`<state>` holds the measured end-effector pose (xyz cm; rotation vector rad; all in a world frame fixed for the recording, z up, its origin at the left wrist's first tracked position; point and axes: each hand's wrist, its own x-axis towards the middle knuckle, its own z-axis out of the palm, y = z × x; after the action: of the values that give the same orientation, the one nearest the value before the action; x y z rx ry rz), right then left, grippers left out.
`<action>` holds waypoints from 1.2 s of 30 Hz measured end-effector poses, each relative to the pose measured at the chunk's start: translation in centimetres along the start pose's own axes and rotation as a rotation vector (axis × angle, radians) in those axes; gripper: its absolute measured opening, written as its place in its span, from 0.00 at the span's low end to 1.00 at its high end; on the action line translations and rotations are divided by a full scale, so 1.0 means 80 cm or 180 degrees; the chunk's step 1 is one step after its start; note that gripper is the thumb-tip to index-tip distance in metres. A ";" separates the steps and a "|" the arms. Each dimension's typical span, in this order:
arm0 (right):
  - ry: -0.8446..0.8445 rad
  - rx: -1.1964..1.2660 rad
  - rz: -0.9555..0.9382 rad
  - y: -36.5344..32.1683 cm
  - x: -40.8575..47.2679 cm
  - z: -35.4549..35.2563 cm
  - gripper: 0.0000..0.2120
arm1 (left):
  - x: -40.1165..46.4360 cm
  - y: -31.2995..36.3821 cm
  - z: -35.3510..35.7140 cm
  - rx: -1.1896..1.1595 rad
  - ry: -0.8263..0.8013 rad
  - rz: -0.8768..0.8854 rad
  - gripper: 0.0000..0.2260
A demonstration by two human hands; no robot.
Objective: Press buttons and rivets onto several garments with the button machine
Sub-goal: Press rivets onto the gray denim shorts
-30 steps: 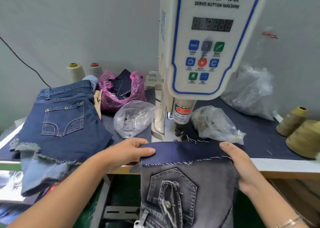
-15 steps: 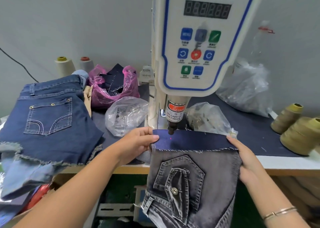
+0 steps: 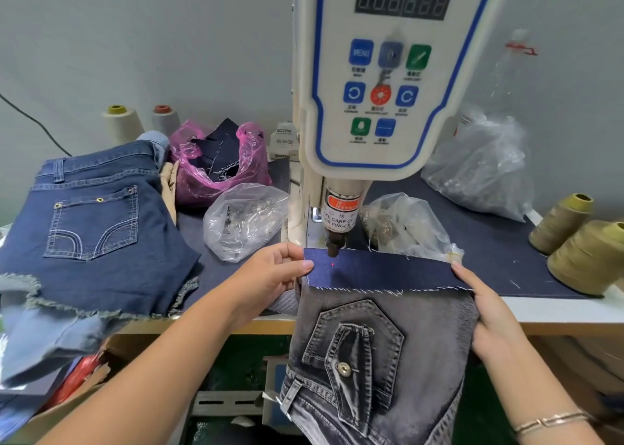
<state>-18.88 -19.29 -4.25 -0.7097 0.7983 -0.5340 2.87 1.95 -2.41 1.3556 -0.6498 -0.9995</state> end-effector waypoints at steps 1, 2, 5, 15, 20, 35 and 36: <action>0.0011 0.0003 -0.0009 0.000 0.000 0.000 0.14 | 0.001 0.000 0.001 0.0001 0.0044 -0.0010 0.05; 0.0021 0.0015 -0.0016 0.000 0.000 0.000 0.15 | 0.002 0.000 0.001 0.0006 0.0101 -0.0027 0.05; 0.0020 0.0111 -0.0003 0.000 0.000 0.000 0.14 | 0.005 0.001 0.005 0.0014 0.0287 -0.0071 0.05; -0.0003 0.0166 0.0013 0.000 -0.001 0.000 0.12 | 0.005 0.000 0.004 0.0014 0.0391 -0.0060 0.05; 0.0003 0.0168 0.0035 0.000 -0.001 0.001 0.12 | 0.005 0.004 0.006 -0.0004 0.0416 -0.0095 0.05; 0.0110 0.0152 0.0024 -0.002 -0.007 0.009 0.12 | 0.010 0.002 0.004 -0.0243 0.0437 -0.0082 0.13; 0.0115 0.0158 0.0006 -0.002 -0.009 0.010 0.09 | 0.010 0.002 0.004 -0.0254 0.0433 -0.0070 0.13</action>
<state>-18.67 -18.62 -3.41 -0.6550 0.8167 -0.5645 3.00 1.06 -2.36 1.3500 -0.4891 -0.9320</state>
